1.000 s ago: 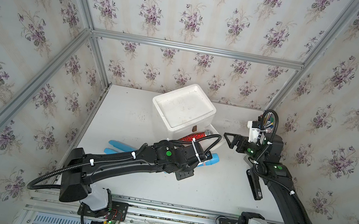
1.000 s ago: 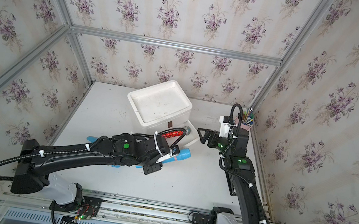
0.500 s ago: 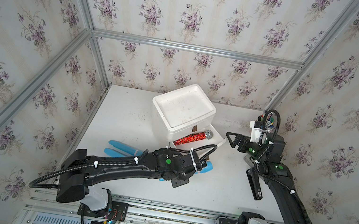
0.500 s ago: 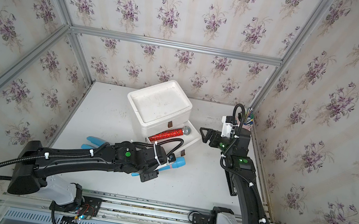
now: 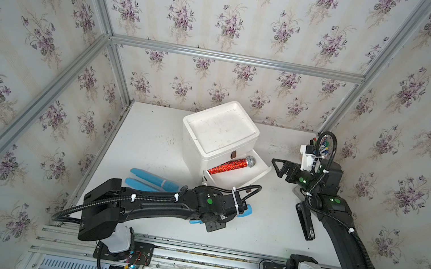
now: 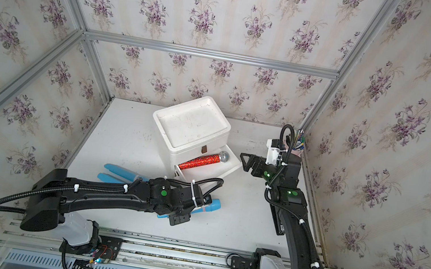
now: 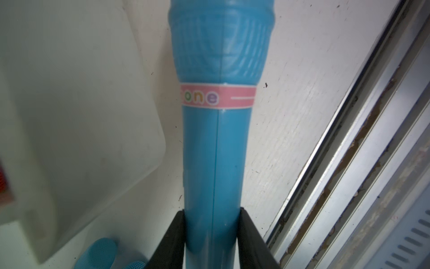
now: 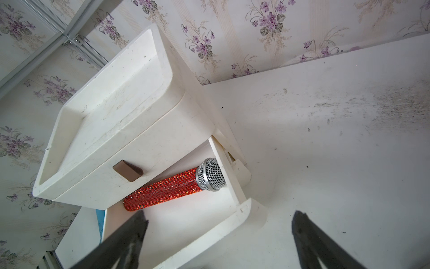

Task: Take the microphone out of the drawer
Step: Place the microphone at the center of the board.

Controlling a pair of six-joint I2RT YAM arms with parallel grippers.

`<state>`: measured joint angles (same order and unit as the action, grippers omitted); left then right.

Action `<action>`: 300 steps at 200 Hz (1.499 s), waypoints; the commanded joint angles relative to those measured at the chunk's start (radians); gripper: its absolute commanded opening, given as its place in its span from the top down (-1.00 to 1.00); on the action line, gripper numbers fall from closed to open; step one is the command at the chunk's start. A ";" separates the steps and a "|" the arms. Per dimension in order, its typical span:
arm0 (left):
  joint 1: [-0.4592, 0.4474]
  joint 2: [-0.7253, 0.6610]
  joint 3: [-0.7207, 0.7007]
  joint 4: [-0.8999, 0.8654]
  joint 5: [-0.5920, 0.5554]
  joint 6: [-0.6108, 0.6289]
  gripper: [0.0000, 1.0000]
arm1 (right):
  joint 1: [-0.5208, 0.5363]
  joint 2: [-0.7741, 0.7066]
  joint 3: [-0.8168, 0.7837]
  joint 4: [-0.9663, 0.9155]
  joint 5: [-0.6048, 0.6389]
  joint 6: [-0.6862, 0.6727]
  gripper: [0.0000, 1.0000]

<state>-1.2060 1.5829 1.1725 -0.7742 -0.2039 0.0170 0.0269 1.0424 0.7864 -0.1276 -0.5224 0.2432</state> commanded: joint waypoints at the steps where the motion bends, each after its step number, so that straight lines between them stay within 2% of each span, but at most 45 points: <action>1: -0.003 0.031 0.005 0.036 -0.014 0.013 0.53 | 0.000 0.003 0.005 0.020 -0.010 0.004 -0.91; 61: -0.026 0.181 0.063 0.097 -0.115 0.053 0.51 | -0.002 -0.006 -0.009 0.023 -0.008 0.005 -0.91; 122: -0.033 0.292 0.155 0.168 -0.068 0.079 0.49 | -0.025 -0.016 -0.010 0.004 0.007 0.006 -0.91; 184: -0.035 0.356 0.162 0.182 -0.071 0.103 0.39 | -0.043 -0.018 -0.018 0.002 0.015 0.011 -0.91; 207: -0.036 0.361 0.167 0.182 -0.059 0.100 0.29 | -0.045 -0.018 -0.021 0.007 0.013 0.013 -0.91; 243: -0.037 0.362 0.164 0.181 -0.057 0.098 -0.06 | -0.047 -0.020 -0.022 0.008 0.009 0.015 -0.91; 300: -0.037 0.359 0.158 0.179 -0.055 0.098 -0.12 | -0.047 -0.024 -0.026 0.013 0.003 0.016 -0.91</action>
<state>-1.2438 1.9446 1.3289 -0.5911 -0.2649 0.1062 -0.0196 1.0233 0.7605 -0.1318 -0.5133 0.2550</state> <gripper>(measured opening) 0.538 0.956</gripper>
